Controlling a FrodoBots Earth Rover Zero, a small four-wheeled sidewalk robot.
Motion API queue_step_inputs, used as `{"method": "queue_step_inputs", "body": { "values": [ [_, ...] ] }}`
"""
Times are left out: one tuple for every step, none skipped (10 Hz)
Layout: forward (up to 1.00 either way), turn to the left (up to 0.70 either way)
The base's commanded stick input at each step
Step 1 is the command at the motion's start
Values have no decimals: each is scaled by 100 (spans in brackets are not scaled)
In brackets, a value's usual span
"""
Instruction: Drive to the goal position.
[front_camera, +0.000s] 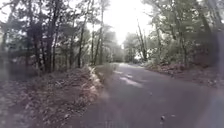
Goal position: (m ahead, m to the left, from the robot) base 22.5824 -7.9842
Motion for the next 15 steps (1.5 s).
{"method": "queue_step_inputs", "body": {
  "values": [
    [70, -1],
    [70, -1],
    [70, -1],
    [70, -1],
    [70, -1],
    [70, -1],
    [70, -1],
    [70, -1],
    [70, -1],
    [70, -1],
    [70, -1],
    [70, -1],
    [70, -1],
    [70, -1],
    [70, -1]
  ]
}}
